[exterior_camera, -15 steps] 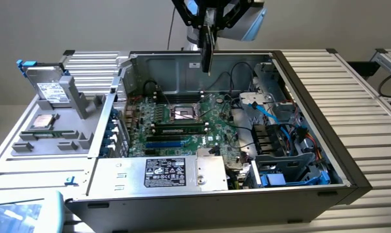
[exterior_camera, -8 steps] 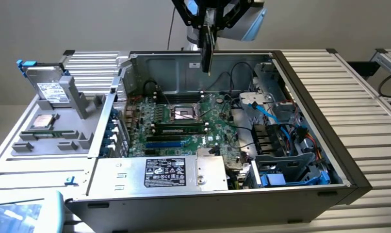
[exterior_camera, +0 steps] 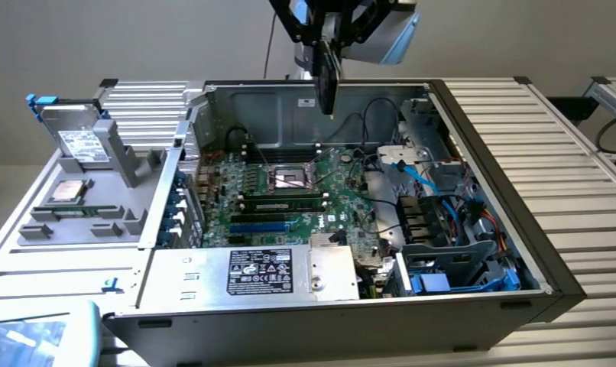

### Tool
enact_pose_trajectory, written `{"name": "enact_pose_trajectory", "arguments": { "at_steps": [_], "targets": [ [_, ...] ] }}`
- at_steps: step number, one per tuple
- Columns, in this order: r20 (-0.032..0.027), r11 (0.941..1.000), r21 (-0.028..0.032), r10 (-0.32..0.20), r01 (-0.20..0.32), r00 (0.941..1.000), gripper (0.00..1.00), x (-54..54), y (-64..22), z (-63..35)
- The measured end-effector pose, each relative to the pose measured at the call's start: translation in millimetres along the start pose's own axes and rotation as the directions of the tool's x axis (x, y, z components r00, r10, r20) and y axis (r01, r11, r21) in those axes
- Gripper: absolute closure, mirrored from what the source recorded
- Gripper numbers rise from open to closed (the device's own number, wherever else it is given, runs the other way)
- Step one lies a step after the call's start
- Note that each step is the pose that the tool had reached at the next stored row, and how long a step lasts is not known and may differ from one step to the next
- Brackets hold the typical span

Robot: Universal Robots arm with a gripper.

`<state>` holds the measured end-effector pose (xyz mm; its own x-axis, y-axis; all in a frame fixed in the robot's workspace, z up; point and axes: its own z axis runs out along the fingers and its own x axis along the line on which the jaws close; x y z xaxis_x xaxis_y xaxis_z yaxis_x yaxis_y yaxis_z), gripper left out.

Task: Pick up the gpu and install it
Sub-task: 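Insert the gpu into the slot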

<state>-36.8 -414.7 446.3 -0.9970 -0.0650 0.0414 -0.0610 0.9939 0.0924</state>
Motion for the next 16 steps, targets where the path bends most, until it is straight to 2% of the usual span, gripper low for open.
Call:
{"name": "enact_pose_trajectory", "arguments": {
  "at_steps": [4,8,12,16],
  "targets": [
    [-0.0069,0.9974,0.0028,-0.072,0.072,0.9974,0.72,0.0,0.0,0.0],
    [-0.0138,0.9896,0.0051,-0.144,0.144,0.9895,0.72,0.0,0.0,0.0],
    [-0.0210,0.9764,0.0068,-0.216,0.216,0.9763,0.72,0.0,0.0,0.1],
    [-0.0282,0.9584,0.0081,-0.285,0.285,0.9581,0.72,0.0,0.0,0.1]
  ]
}}
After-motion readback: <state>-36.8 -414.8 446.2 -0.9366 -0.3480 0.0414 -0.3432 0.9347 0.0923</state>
